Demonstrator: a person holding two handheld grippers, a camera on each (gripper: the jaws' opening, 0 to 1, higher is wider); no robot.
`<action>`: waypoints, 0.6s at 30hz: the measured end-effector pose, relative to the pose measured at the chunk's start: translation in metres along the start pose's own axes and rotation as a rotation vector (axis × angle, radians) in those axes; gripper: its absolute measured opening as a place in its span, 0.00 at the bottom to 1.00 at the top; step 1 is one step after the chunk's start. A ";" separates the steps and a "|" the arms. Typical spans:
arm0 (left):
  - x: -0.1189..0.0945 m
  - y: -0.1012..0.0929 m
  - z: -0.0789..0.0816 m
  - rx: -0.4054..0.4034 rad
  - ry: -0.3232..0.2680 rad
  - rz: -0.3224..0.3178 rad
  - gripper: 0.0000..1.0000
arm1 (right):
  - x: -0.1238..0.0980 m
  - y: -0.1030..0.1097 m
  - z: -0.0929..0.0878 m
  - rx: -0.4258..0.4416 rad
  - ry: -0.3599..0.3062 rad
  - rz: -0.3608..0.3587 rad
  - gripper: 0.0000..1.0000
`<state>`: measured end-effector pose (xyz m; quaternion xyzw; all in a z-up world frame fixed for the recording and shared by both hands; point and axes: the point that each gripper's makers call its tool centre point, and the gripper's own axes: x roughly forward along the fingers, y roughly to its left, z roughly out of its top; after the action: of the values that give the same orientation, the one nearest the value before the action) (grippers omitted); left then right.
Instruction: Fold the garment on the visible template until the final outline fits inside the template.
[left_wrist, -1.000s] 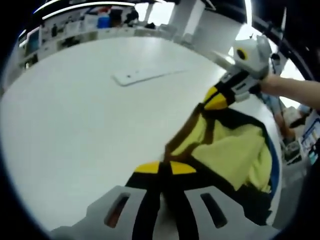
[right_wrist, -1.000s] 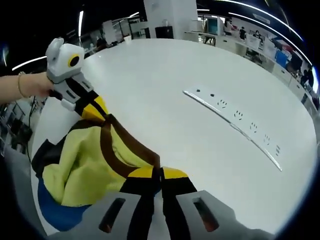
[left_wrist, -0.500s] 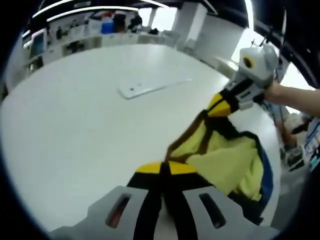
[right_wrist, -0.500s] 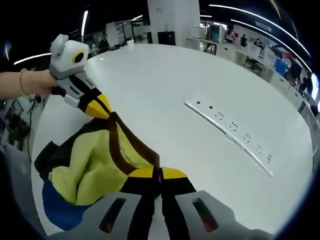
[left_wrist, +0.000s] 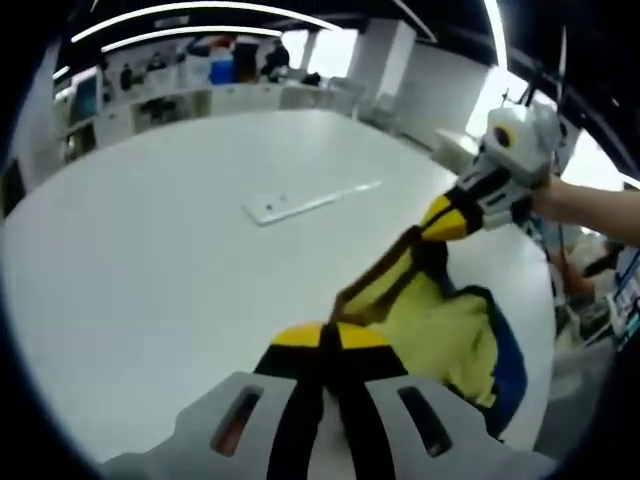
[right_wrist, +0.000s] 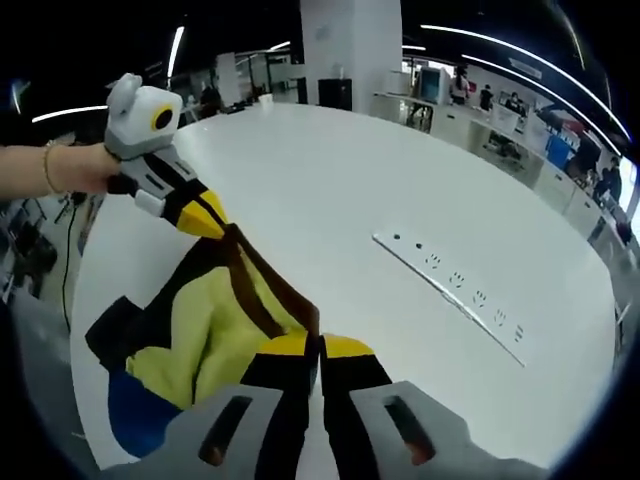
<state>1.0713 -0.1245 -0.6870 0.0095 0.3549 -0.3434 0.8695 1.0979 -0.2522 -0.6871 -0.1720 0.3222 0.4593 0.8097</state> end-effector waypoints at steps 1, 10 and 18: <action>-0.003 -0.001 0.001 0.001 -0.005 0.000 0.00 | -0.002 0.000 0.003 -0.001 -0.008 -0.004 0.03; -0.037 -0.011 0.019 0.021 -0.051 0.023 0.00 | -0.030 0.019 0.032 0.019 -0.100 -0.004 0.03; -0.073 -0.036 0.038 0.070 -0.097 0.036 0.00 | -0.073 0.038 0.059 0.005 -0.189 -0.023 0.03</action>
<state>1.0351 -0.1184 -0.6050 0.0296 0.2998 -0.3400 0.8909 1.0598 -0.2449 -0.5934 -0.1297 0.2433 0.4632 0.8422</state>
